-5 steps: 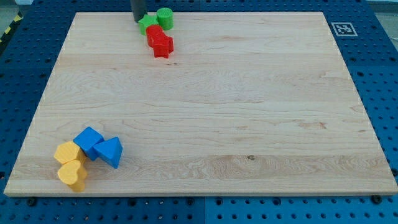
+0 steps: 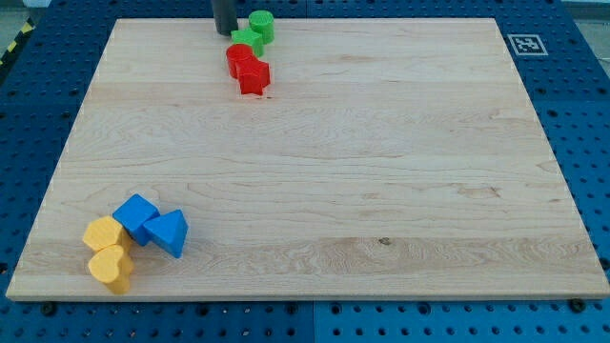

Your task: Push the green circle to the top center

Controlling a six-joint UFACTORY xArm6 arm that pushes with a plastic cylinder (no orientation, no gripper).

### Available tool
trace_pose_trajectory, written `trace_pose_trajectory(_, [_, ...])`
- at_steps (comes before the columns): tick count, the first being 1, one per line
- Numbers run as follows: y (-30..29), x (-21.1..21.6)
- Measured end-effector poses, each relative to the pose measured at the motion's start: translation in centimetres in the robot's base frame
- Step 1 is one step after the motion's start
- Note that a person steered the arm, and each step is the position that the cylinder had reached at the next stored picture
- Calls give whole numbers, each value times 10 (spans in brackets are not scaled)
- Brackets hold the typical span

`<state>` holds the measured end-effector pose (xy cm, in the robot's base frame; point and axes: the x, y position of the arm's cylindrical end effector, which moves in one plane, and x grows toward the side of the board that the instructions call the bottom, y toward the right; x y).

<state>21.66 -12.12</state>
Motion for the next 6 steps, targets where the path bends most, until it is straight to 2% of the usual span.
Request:
trace_pose_trajectory(3, [65,0])
trace_pose_trajectory(4, [114,0])
trace_pose_trajectory(5, [136,0])
trace_pose_trajectory(6, [93,0])
